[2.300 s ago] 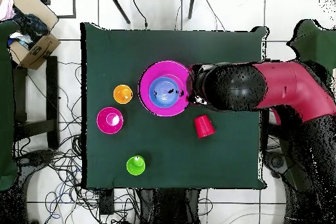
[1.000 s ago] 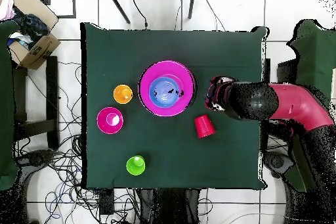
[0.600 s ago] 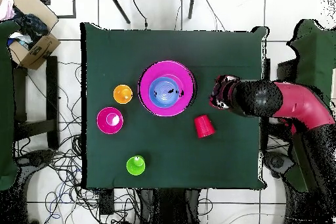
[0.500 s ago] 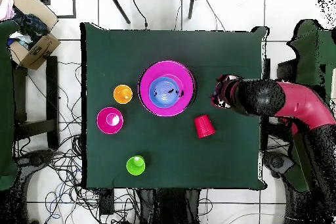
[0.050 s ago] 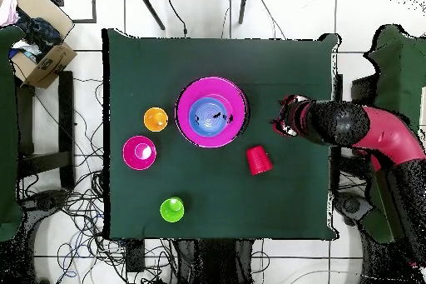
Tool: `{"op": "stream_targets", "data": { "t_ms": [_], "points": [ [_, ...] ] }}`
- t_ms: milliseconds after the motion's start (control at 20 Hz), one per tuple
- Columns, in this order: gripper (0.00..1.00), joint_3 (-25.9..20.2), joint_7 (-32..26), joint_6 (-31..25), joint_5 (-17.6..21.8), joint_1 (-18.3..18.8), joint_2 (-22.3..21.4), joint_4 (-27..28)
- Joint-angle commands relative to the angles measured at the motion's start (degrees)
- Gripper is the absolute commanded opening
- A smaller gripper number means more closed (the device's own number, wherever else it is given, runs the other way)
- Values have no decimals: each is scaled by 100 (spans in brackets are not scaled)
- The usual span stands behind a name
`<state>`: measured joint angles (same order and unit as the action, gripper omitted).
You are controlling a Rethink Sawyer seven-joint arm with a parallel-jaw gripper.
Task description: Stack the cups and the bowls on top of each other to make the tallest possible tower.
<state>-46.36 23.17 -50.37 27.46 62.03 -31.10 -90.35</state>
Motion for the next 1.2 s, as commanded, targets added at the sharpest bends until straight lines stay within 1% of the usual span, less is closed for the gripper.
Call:
{"op": "stream_targets", "data": {
  "t_ms": [50,200,450,650,750,950,1200],
  "points": [
    [100,-8,-698,-799,-217,244,668,208],
    [100,-46,-834,-714,-193,371,915,218],
    [100,-170,-1081,-974,-184,570,1058,254],
    [100,-271,-1235,-1174,-204,652,1268,508],
    [100,-399,-1265,-1211,-302,794,1335,424],
    [100,-628,-1253,-1141,-357,1093,1429,177],
    [100,-720,-1300,-1205,-227,1387,1451,50]
  ]
}}
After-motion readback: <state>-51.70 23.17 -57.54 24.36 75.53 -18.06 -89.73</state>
